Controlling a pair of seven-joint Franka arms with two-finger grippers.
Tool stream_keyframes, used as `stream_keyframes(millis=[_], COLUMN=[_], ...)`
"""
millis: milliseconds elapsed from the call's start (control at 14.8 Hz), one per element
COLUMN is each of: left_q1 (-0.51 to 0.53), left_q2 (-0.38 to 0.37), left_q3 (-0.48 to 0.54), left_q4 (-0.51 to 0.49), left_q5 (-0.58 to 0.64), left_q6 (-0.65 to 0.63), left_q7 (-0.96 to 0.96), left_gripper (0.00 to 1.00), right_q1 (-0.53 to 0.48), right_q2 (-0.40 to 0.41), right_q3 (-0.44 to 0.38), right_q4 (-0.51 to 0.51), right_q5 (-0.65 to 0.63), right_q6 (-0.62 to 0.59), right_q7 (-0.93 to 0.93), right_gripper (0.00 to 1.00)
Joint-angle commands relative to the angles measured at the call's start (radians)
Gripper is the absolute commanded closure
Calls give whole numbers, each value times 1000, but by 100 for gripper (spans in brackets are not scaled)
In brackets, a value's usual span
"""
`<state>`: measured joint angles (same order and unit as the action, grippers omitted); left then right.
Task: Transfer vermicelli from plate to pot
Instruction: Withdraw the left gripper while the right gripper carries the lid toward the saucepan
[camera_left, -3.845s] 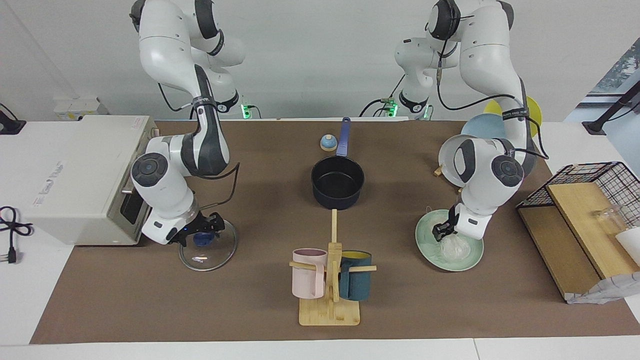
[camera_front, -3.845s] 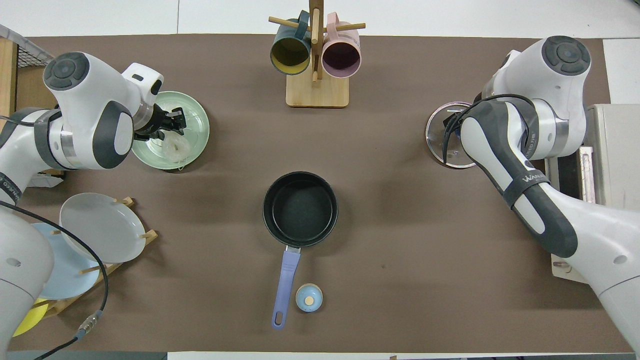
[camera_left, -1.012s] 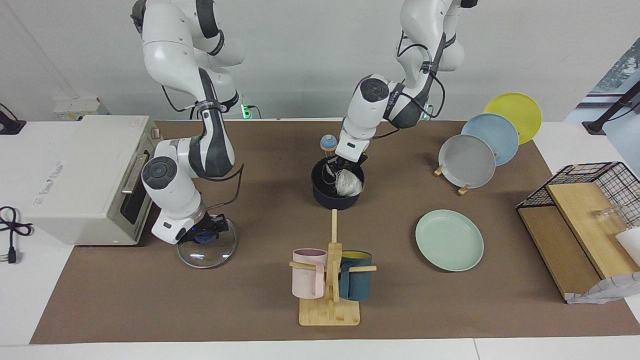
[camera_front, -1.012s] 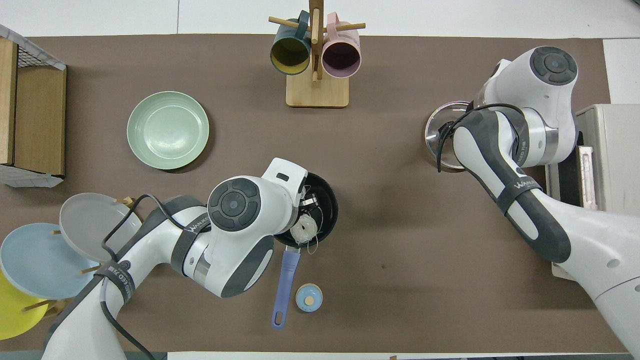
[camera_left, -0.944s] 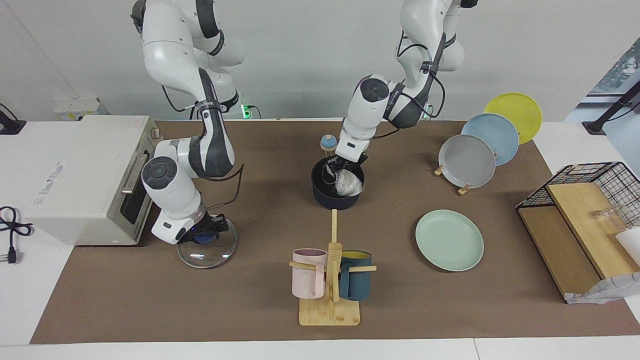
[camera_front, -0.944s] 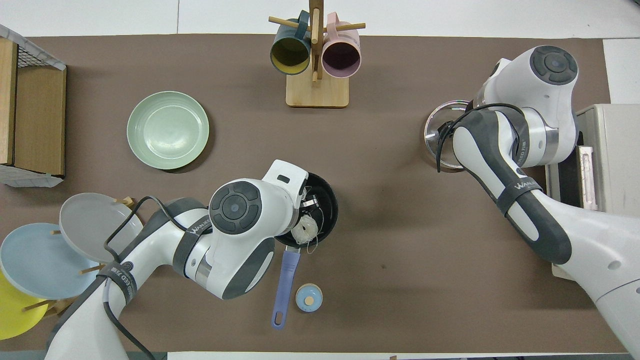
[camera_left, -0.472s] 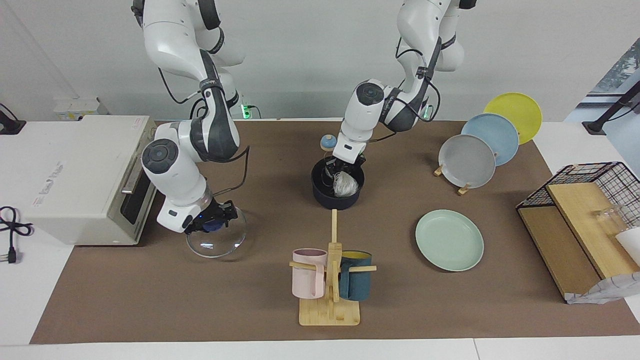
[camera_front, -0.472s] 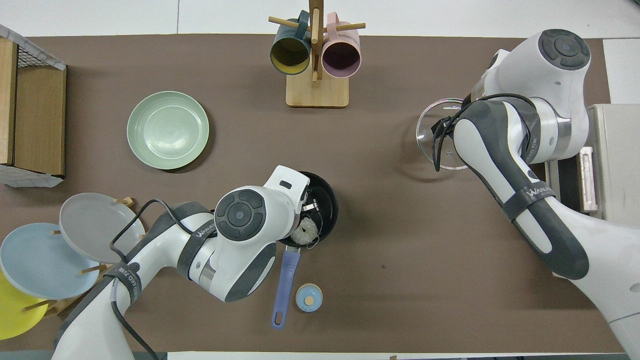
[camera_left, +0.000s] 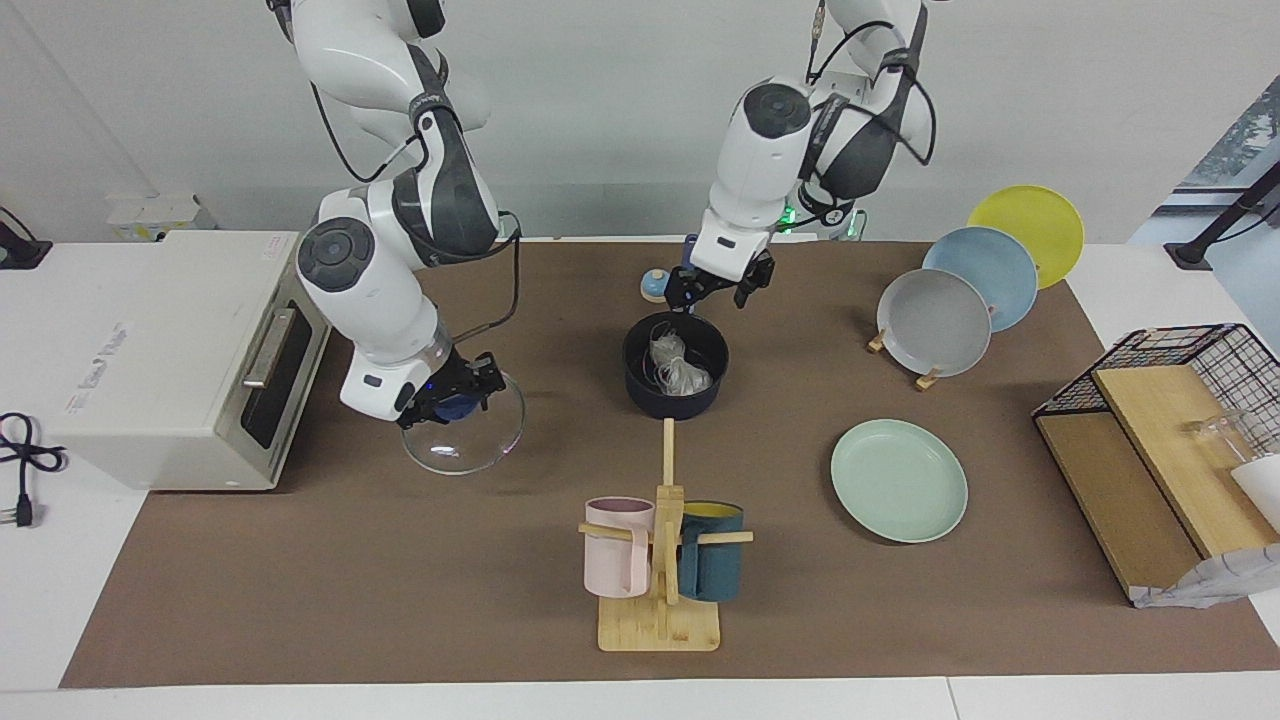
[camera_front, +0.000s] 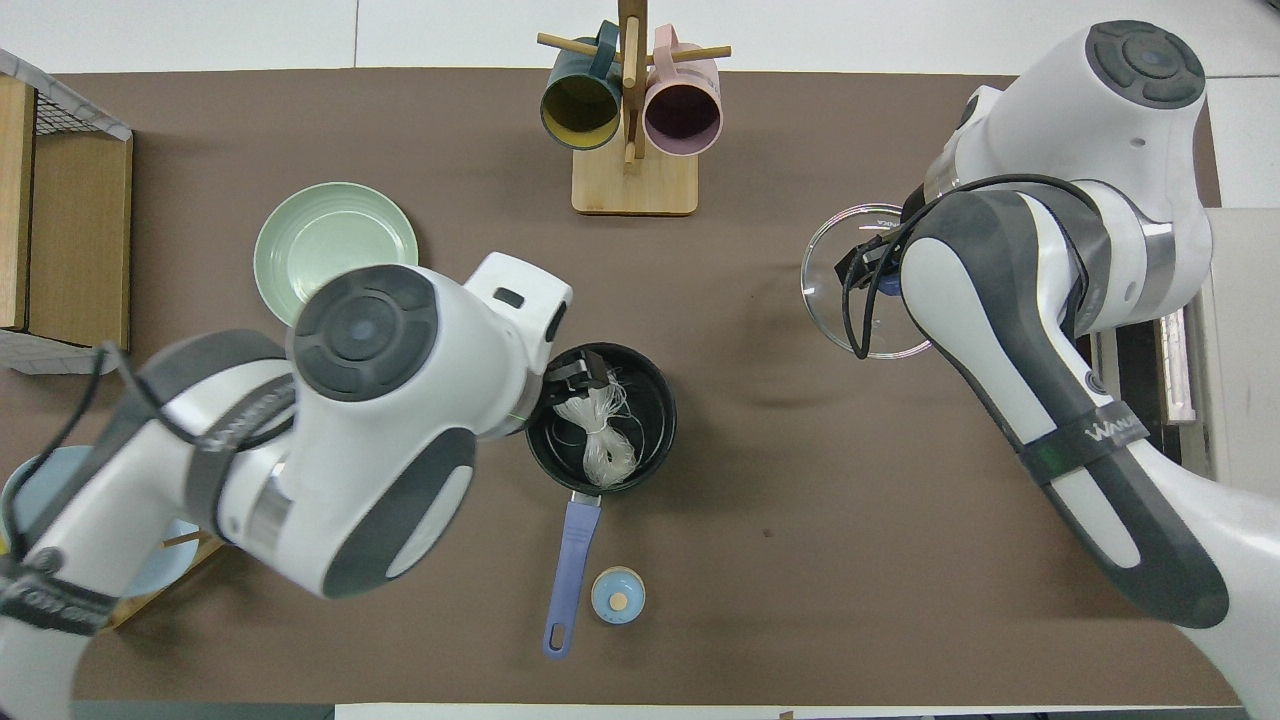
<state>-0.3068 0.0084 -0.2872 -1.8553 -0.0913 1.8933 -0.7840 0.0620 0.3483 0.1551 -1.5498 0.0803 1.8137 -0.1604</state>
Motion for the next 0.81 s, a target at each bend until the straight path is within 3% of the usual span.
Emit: stream_keyframes(millis=[0,472,742], left_q1=[157,466,483], left_q2=[-86,-96,-99], left_q3=[-1,3,5], left_q4=[11,13,8], left_q5=[4,5,10], left_q6=[-94,-91,-106], left_q7=[217,712,718], left_gripper=[0,0,0], right_q1=[30,240,350], right_q2=[-12,-17,-14], right_q3=[27,27,27], right_q4=[40,43,43], right_q5=[27,12,9], right_q6=[-54,-28,6], right_q7=[88,487,652], right_gripper=[42,42,42])
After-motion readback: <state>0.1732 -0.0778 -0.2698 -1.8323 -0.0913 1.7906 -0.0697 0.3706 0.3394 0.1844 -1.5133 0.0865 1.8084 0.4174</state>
